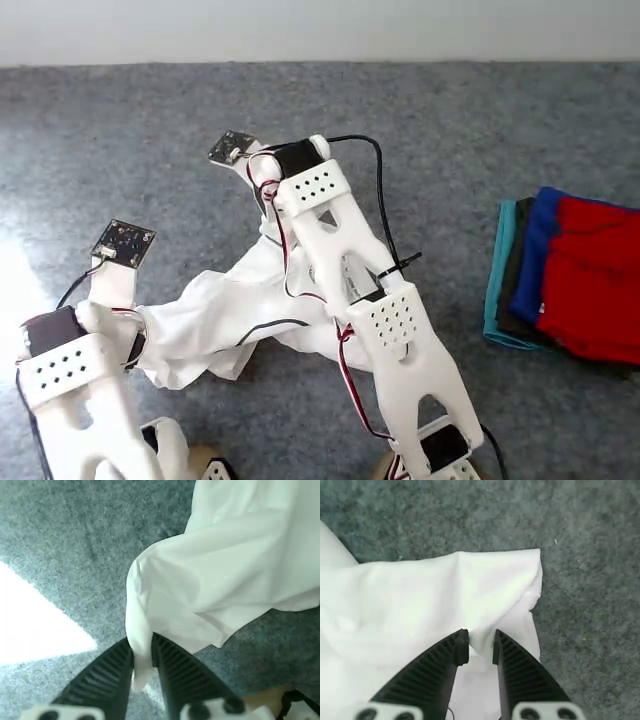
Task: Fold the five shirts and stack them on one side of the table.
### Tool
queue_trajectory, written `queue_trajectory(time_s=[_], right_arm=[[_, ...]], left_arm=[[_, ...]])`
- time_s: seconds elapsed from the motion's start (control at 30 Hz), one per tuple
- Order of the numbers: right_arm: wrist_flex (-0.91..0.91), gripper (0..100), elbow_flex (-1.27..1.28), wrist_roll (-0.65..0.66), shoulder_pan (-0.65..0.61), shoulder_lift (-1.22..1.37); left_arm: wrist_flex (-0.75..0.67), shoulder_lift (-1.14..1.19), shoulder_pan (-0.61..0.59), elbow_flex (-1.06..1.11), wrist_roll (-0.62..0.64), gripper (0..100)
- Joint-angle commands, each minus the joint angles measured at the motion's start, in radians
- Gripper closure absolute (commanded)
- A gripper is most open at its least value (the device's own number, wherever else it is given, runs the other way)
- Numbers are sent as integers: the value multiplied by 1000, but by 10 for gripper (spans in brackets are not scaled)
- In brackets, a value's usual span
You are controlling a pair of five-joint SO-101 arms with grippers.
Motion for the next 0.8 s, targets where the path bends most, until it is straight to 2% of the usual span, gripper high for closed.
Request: queue_trajectory(time_s=[0.0,0.53,0.77], right_arm=[[38,902,-66,6,-13,-44],[41,902,-63,6,-21,-7],[41,902,-63,8,28,13]], left_arm=[[0,-15,0,-4,2,986],[-2,-15,0,-4,2,986],[-3,-15,0,-4,2,986]])
